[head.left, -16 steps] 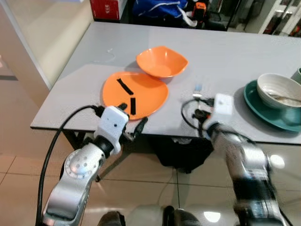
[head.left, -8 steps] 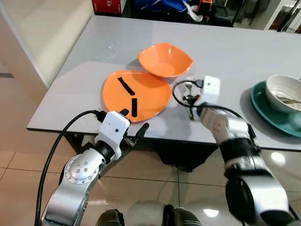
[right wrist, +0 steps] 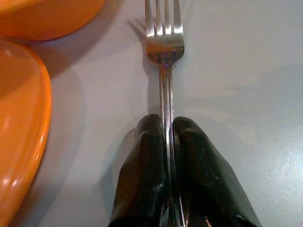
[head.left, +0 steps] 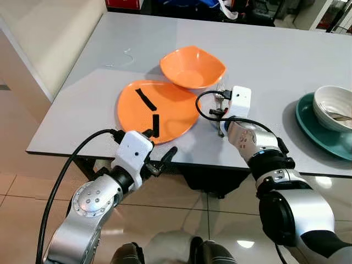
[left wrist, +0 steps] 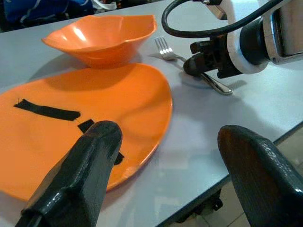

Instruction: Setting the table

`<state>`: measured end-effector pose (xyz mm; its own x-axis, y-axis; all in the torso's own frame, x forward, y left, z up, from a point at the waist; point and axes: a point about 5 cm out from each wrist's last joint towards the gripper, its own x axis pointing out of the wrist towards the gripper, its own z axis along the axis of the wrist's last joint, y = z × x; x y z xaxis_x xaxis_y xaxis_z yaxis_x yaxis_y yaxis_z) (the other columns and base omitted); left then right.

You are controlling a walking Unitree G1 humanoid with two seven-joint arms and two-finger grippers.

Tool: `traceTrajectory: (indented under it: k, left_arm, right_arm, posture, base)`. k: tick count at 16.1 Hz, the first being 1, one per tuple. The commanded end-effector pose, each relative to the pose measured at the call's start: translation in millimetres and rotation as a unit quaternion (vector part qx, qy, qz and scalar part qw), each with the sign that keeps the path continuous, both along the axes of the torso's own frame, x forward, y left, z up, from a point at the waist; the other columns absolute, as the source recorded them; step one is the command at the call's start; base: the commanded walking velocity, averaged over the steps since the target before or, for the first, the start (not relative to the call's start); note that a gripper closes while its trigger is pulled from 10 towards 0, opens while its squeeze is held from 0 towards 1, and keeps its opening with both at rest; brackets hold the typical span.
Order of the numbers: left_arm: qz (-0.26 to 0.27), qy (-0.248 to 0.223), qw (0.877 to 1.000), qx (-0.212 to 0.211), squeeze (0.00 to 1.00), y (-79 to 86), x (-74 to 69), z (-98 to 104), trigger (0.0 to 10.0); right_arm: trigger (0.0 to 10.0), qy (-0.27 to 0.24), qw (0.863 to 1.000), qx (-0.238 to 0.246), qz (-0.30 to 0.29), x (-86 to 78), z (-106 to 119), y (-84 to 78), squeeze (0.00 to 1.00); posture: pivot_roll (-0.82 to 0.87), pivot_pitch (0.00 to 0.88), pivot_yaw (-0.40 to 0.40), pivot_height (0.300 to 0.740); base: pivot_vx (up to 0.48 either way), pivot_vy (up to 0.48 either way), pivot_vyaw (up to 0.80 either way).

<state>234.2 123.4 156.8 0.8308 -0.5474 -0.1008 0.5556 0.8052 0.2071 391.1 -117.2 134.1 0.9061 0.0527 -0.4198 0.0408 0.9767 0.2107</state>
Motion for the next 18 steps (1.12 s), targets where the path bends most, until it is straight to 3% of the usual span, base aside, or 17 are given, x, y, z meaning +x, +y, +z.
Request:
traceTrajectory:
  k: [1, 4, 8, 9, 10, 11, 17, 18]
  left_arm:
    - [-0.017, 0.002, 1.000, -0.001, 0.00, -5.0, -3.6, 1, 10.0]
    - [-0.032, 0.007, 0.999, -0.006, 0.00, -8.1, -5.1, 2, 10.0]
    - [-0.045, 0.018, 0.999, -0.007, 0.00, -10.3, -8.6, 0, 10.0]
    - [-0.046, 0.019, 0.999, -0.007, 0.00, -10.8, -7.8, 0, 10.0]
    - [-0.046, 0.020, 0.999, -0.007, 0.00, -11.0, -7.5, 0, 10.0]
    - [-0.047, 0.020, 0.999, -0.008, 0.00, -11.3, -7.2, 0, 10.0]
    - [-0.030, 0.013, 0.999, -0.006, 0.00, -7.7, -6.2, 1, 10.0]
    - [-0.021, 0.012, 1.000, -0.004, 0.00, -7.0, -5.3, 1, 10.0]
  right_arm:
    - [10.0, -0.001, 1.000, 0.008, -0.004, 1.7, 2, 1.7, 0.00]
    - [10.0, 0.001, 0.999, 0.043, 0.001, 1.9, 2, 8.6, 0.00]
    - [10.0, 0.007, 0.999, 0.045, 0.000, 1.4, -1, 10.7, 0.00]
    - [10.0, 0.011, 0.999, 0.053, 0.004, 0.7, -2, 13.0, 0.72]
    - [10.0, 0.011, 0.998, 0.055, 0.004, 0.7, -2, 13.3, 0.72]
    - [10.0, 0.012, 0.999, 0.051, 0.005, 0.5, -3, 13.4, 1.00]
    - [10.0, -0.014, 0.997, 0.078, 0.000, 4.1, 15, 13.2, 1.00]
    - [10.0, -0.031, 0.995, 0.091, -0.002, 3.6, 26, 10.9, 0.00]
  posture:
    - [0.06, 0.184, -0.058, 0.740]
    - [0.06, 0.182, -0.057, 0.740]
    - [0.06, 0.180, -0.060, 0.740]
    - [0.06, 0.179, -0.061, 0.740]
    - [0.06, 0.179, -0.061, 0.740]
    - [0.06, 0.179, -0.063, 0.740]
    - [0.04, 0.169, -0.076, 0.740]
    - [0.04, 0.163, -0.080, 0.740]
  base:
    - [0.000, 0.000, 0.00]
    - [0.000, 0.000, 0.00]
    - [0.000, 0.000, 0.00]
    - [0.000, 0.000, 0.00]
    - [0.000, 0.000, 0.00]
    - [0.000, 0.000, 0.00]
    - [0.000, 0.000, 0.00]
    - [0.000, 0.000, 0.00]
